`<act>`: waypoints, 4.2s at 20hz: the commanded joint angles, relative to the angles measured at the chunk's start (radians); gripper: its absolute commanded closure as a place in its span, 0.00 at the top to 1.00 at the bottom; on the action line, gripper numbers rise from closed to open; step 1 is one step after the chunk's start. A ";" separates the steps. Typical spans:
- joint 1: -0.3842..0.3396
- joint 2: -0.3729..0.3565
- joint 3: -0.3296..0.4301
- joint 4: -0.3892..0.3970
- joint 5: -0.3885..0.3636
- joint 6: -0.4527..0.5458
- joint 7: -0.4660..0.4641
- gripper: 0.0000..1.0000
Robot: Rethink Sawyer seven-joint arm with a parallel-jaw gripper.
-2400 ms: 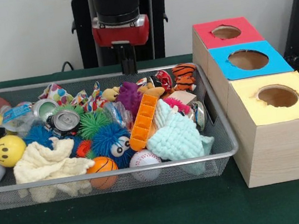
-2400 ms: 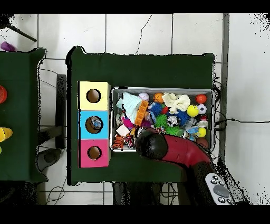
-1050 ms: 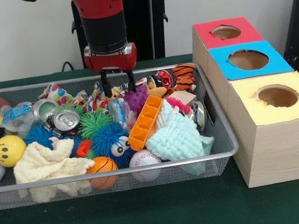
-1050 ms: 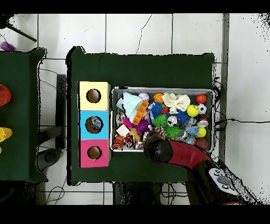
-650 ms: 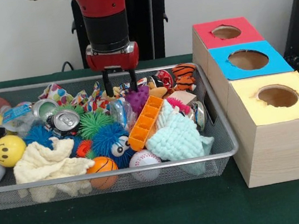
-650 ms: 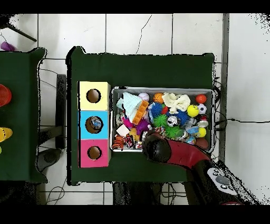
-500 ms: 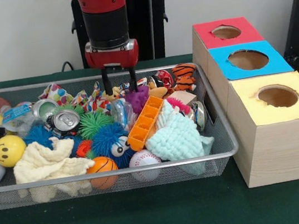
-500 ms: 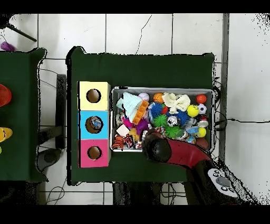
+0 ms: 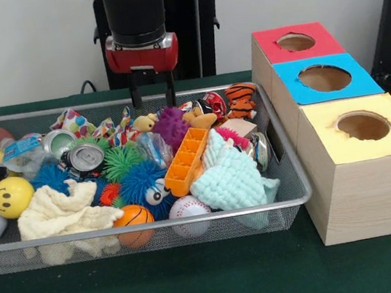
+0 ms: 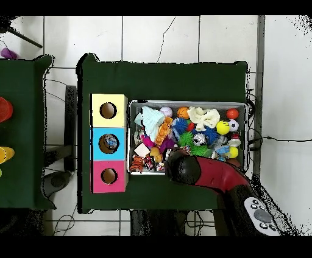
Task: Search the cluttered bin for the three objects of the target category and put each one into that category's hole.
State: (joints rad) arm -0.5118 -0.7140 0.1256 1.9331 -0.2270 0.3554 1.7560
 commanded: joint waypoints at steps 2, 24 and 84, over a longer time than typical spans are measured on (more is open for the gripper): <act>-0.001 0.004 0.042 -0.122 0.047 0.103 0.077 1.00; -0.025 0.202 0.070 -0.164 0.022 -0.119 0.112 1.00; 0.045 -0.056 0.045 -0.055 0.040 0.069 0.123 0.00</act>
State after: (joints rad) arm -0.4492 -0.8024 0.1581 1.8613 -0.2070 0.4545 1.7560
